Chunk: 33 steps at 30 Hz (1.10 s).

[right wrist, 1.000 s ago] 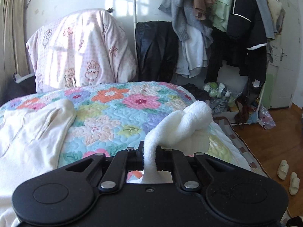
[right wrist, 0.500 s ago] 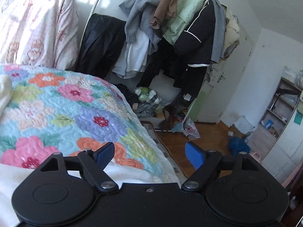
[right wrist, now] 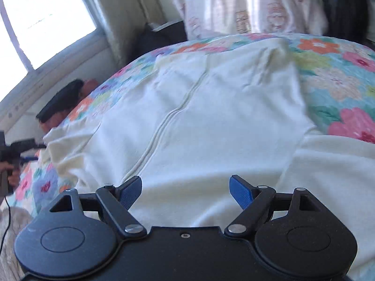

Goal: Fold clothes

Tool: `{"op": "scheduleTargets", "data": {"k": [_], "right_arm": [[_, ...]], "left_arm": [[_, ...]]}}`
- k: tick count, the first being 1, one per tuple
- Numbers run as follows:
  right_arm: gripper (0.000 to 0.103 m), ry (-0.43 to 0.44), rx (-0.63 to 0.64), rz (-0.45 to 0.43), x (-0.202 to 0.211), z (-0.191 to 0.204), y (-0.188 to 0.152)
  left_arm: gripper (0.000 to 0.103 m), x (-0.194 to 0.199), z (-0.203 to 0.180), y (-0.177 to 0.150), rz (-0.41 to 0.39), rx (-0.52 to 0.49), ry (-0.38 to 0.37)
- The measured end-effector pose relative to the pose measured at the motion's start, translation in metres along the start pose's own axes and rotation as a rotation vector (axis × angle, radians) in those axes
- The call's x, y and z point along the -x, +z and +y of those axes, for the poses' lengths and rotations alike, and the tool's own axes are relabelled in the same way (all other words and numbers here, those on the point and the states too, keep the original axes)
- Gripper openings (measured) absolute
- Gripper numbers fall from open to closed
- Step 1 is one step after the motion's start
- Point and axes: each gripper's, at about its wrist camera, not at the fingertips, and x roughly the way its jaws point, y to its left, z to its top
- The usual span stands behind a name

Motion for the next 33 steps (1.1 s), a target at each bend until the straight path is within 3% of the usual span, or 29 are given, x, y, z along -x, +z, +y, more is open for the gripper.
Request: {"op": "scheduleTargets", "data": {"k": [3,4,7,8,9,10,11,12,13,16,18,20,22,23,27,29,30,31,33], "right_arm": [[0.086,0.053,0.08,0.053,-0.031,0.037,-0.004],[0.086,0.075,0.093,0.073,-0.04,0.046,-0.006],[0.086,0.078,0.158,0.128,-0.063,0.065,-0.016],[0.086,0.049,0.191,0.142,-0.068,0.07,-0.021],[0.086,0.015,0.227,0.158,-0.074,0.072,-0.026],[0.086,-0.014,0.264,0.175,-0.078,0.072,-0.033],[0.086,-0.012,0.275,0.171,-0.078,0.07,-0.038],[0.087,-0.01,0.284,0.166,-0.077,0.067,-0.043],[0.088,0.0,0.267,0.16,-0.076,0.062,-0.046],[0.089,0.021,0.228,0.151,-0.074,0.053,-0.049],[0.089,0.025,0.219,0.15,-0.074,0.051,-0.051],[0.09,0.014,0.243,0.155,-0.076,0.055,-0.052],[0.091,0.009,0.248,0.157,-0.077,0.056,-0.052],[0.091,0.008,0.243,0.157,-0.078,0.056,-0.052],[0.093,-0.001,0.244,0.147,-0.079,0.058,-0.054],[0.094,-0.004,0.25,0.149,-0.079,0.059,-0.054],[0.094,-0.002,0.25,0.152,-0.079,0.058,-0.054],[0.094,0.0,0.25,0.154,-0.079,0.058,-0.053],[0.094,-0.002,0.248,0.151,-0.079,0.059,-0.053]], "left_arm": [[0.091,-0.017,-0.013,0.006,-0.011,-0.084,-0.009],[0.096,-0.032,-0.014,0.011,-0.003,-0.102,0.033],[0.093,-0.071,-0.005,0.031,0.027,-0.113,0.146],[0.089,-0.081,0.003,0.039,0.034,-0.101,0.175],[0.072,-0.085,0.012,0.048,0.033,-0.067,0.166],[0.048,-0.089,0.022,0.056,0.033,-0.033,0.158],[0.038,-0.089,0.03,0.064,0.035,-0.008,0.141],[0.019,-0.09,0.037,0.073,0.037,0.017,0.123],[0.011,-0.087,0.038,0.079,0.014,0.002,0.12],[0.004,-0.07,0.027,0.098,-0.117,-0.124,0.161],[0.0,-0.045,0.015,0.108,-0.33,-0.228,0.246],[0.0,-0.023,0.022,0.124,-0.441,-0.17,0.223],[0.0,-0.016,0.039,0.139,-0.456,-0.046,0.208],[0.0,-0.019,0.048,0.144,-0.425,-0.011,0.2],[0.005,-0.048,0.076,0.133,-0.158,0.083,0.116],[0.025,-0.059,0.09,0.108,-0.036,0.149,0.073],[0.046,-0.065,0.097,0.093,0.032,0.186,0.056],[0.054,-0.068,0.101,0.084,0.07,0.21,0.053],[0.055,-0.071,0.109,0.056,0.127,0.237,0.051]]}}
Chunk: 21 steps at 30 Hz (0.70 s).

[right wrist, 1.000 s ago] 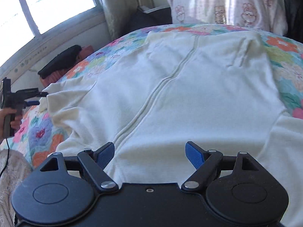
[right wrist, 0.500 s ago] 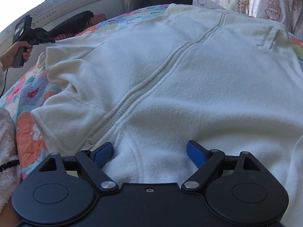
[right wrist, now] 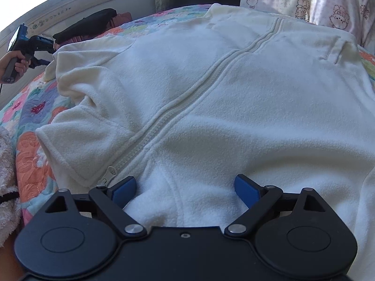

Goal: Fold clothes

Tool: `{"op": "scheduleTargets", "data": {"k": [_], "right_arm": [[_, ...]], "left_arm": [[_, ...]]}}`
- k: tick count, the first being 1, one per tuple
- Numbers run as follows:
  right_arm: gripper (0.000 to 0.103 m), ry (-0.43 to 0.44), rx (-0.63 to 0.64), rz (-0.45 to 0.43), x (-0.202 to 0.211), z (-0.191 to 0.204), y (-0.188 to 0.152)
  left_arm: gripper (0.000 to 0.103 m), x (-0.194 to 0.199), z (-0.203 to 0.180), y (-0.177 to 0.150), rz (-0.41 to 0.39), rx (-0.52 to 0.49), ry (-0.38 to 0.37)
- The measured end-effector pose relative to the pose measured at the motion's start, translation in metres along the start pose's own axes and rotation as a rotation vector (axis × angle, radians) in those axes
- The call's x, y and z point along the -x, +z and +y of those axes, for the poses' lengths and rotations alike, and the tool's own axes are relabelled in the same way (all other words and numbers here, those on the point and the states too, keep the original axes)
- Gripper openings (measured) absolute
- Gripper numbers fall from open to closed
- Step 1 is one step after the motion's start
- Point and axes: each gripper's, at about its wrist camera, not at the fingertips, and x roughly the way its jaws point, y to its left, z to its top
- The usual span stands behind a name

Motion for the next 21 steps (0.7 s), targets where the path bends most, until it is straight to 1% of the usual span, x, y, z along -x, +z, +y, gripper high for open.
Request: {"op": "scheduleTargets", "data": {"k": [1,2,3,4,6,7,8,9,11,12,13,14,15,16,17,19,20,21], "right_arm": [[0.094,-0.007,-0.01,-0.003,0.001,0.001,0.0],[0.094,-0.013,-0.021,-0.007,0.001,0.002,0.0],[0.094,-0.004,-0.052,-0.017,0.004,0.002,0.002],[0.094,0.004,-0.082,-0.027,0.007,0.003,0.003],[0.093,0.022,-0.143,-0.047,0.013,0.004,0.006],[0.093,0.031,-0.17,-0.057,0.015,0.005,0.008],[0.093,0.049,-0.163,-0.06,0.015,0.007,0.01],[0.093,0.065,-0.155,-0.063,0.015,0.009,0.011],[0.093,0.06,-0.13,-0.061,0.012,0.014,0.015],[0.093,0.063,-0.125,-0.066,0.01,0.015,0.018],[0.093,0.066,-0.12,-0.069,0.007,0.015,0.021],[0.093,0.087,-0.111,-0.055,0.001,0.015,0.029],[0.093,0.082,-0.09,-0.047,-0.005,0.017,0.039],[0.093,0.076,-0.067,-0.039,-0.01,0.02,0.048],[0.093,0.061,-0.031,-0.037,-0.013,0.025,0.057],[0.093,0.037,0.043,-0.041,-0.018,0.036,0.074],[0.093,0.035,0.06,-0.047,-0.02,0.041,0.08],[0.093,0.044,0.043,-0.045,-0.022,0.042,0.084]], "left_arm": [[0.059,0.002,0.002,-0.01,-0.003,-0.014,0.011],[0.063,0.006,-0.002,-0.019,-0.016,-0.05,0.011],[0.074,0.009,-0.005,-0.029,-0.029,-0.087,0.011],[0.079,0.012,-0.008,-0.038,-0.043,-0.123,0.011],[0.083,0.017,-0.016,-0.051,-0.079,-0.184,0.017],[0.084,0.015,-0.021,-0.053,-0.099,-0.22,0.042],[0.086,0.013,-0.025,-0.055,-0.118,-0.257,0.067],[0.086,0.007,-0.027,-0.056,-0.119,-0.271,0.09],[0.086,-0.009,-0.026,-0.055,-0.107,-0.297,0.102],[0.086,-0.017,-0.027,-0.055,-0.103,-0.334,0.12],[0.084,-0.018,-0.029,-0.054,-0.129,-0.36,0.142],[0.077,-0.02,-0.032,-0.053,-0.156,-0.385,0.164],[0.049,-0.021,-0.035,-0.053,-0.183,-0.41,0.186],[0.024,-0.021,-0.039,-0.047,-0.183,-0.422,0.206],[0.024,-0.021,-0.042,-0.038,-0.185,-0.429,0.228],[0.022,-0.014,-0.046,-0.018,-0.237,-0.432,0.26],[0.022,-0.006,-0.049,-0.001,-0.298,-0.434,0.285],[0.022,0.004,-0.052,0.015,-0.36,-0.425,0.296]]}}
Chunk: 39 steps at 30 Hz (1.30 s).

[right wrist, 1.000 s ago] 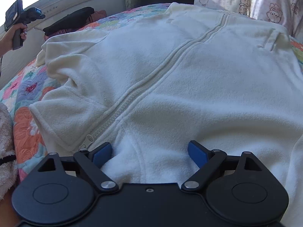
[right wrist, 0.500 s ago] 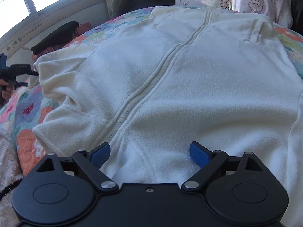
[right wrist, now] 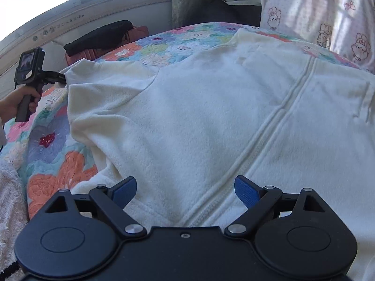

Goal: Fold clothes

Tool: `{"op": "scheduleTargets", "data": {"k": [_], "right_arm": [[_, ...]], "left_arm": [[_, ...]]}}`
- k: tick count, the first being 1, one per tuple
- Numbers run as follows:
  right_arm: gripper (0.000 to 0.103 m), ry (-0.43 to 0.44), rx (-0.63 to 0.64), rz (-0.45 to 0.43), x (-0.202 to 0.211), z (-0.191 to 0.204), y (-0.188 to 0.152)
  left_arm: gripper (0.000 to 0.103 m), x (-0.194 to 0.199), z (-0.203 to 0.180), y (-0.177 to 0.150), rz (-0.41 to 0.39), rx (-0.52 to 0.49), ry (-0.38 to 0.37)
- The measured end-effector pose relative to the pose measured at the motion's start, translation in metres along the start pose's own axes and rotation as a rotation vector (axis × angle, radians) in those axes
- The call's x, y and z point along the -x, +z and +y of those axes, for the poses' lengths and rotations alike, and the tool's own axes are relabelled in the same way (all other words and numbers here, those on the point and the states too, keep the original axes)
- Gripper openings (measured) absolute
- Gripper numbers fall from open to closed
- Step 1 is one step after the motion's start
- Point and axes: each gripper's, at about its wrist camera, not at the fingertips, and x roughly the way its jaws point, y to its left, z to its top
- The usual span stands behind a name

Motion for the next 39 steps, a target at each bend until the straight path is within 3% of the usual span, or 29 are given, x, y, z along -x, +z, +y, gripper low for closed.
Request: {"op": "scheduleTargets", "data": {"k": [3,6,7,8,10,11,13,15,19,23,25,29,32,34,35,36,39], "right_arm": [[0.093,0.051,-0.125,0.027,-0.007,-0.005,0.008],[0.093,0.071,-0.202,0.033,-0.007,-0.005,0.007],[0.093,0.056,-0.203,0.032,-0.004,-0.003,0.005],[0.093,0.042,-0.206,0.032,-0.002,-0.002,0.002],[0.093,0.019,-0.215,0.035,0.005,-0.002,-0.006],[0.093,0.012,-0.22,0.035,0.007,-0.002,-0.009],[0.093,-0.006,-0.228,0.034,0.013,-0.003,-0.014],[0.093,-0.023,-0.231,0.029,0.019,-0.004,-0.017],[0.093,-0.002,-0.239,0.015,0.023,0.002,-0.012],[0.093,0.002,-0.258,-0.053,0.025,0.023,0.01],[0.093,-0.025,-0.249,-0.091,0.029,0.032,0.016],[0.093,-0.106,-0.205,-0.057,0.038,0.044,0.011],[0.093,-0.206,-0.224,-0.069,0.055,0.042,-0.001],[0.089,-0.187,-0.141,-0.013,0.061,0.048,-0.005],[0.079,-0.178,-0.099,0.015,0.064,0.051,-0.007],[0.075,-0.172,-0.044,0.045,0.067,0.058,-0.01],[0.075,-0.179,0.04,0.015,0.083,0.07,-0.015]], "left_arm": [[0.022,0.005,0.016,0.053,-0.116,0.069,0.004],[0.024,-0.005,0.026,0.086,-0.176,0.18,-0.026],[0.03,-0.012,0.025,0.091,-0.167,0.195,-0.034],[0.036,-0.024,0.021,0.091,-0.113,0.184,0.009],[0.06,-0.048,0.012,0.091,-0.002,0.162,0.096],[0.061,-0.053,0.011,0.088,0.032,0.156,0.15],[0.057,-0.051,0.013,0.071,0.068,0.181,0.132],[0.053,-0.027,0.009,0.052,0.111,0.224,-0.141],[0.053,0.058,-0.047,0.019,0.122,0.064,-0.297],[0.06,0.146,-0.099,-0.003,0.162,-0.023,-0.397],[0.07,0.189,-0.118,-0.014,0.177,-0.042,-0.428],[0.078,0.27,-0.141,-0.041,0.153,-0.073,-0.475],[0.077,0.306,-0.145,-0.063,0.123,-0.062,-0.548],[0.075,0.321,-0.147,-0.08,0.117,-0.036,-0.609],[0.075,0.325,-0.148,-0.088,0.122,-0.023,-0.629],[0.074,0.328,-0.15,-0.098,0.138,-0.007,-0.628],[0.074,0.325,-0.157,-0.125,0.21,0.023,-0.633]]}}
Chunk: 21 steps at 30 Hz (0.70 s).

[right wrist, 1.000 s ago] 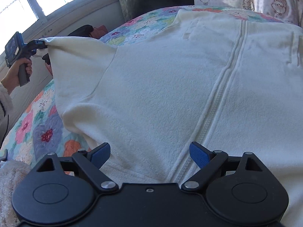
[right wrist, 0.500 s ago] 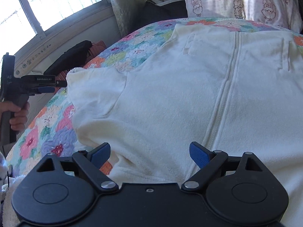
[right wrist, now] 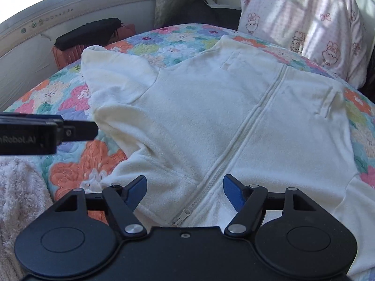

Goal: Fold clothes

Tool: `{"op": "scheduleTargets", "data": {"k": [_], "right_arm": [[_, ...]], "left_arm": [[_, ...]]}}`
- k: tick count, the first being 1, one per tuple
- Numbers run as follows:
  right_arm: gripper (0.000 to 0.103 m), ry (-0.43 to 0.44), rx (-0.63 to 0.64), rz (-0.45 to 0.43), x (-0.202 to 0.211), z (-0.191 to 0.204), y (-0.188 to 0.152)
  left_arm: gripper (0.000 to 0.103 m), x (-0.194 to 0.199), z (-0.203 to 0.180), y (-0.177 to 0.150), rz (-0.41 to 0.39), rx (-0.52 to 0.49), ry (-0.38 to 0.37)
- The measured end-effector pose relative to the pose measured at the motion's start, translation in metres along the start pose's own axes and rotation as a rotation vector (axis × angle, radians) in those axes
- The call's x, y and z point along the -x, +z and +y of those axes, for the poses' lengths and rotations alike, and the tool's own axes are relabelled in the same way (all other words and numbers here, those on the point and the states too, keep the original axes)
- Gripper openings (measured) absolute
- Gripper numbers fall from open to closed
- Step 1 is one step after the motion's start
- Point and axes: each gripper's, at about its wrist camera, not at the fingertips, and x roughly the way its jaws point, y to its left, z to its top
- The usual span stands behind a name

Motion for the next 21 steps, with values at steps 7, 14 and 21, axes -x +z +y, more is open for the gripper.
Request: {"op": "scheduleTargets", "data": {"k": [7,14,21], "right_arm": [[0.074,-0.134,0.042,0.122,0.01,-0.003,-0.005],[0.084,-0.16,0.225,0.151,0.023,0.008,-0.041],[0.081,-0.087,0.146,0.009,0.043,-0.018,-0.059]], "left_arm": [[0.075,-0.025,0.001,-0.028,0.104,-0.007,0.025],[0.075,-0.026,-0.007,-0.04,0.085,-0.058,0.064],[0.024,-0.047,-0.035,-0.047,0.094,-0.223,0.11]]}}
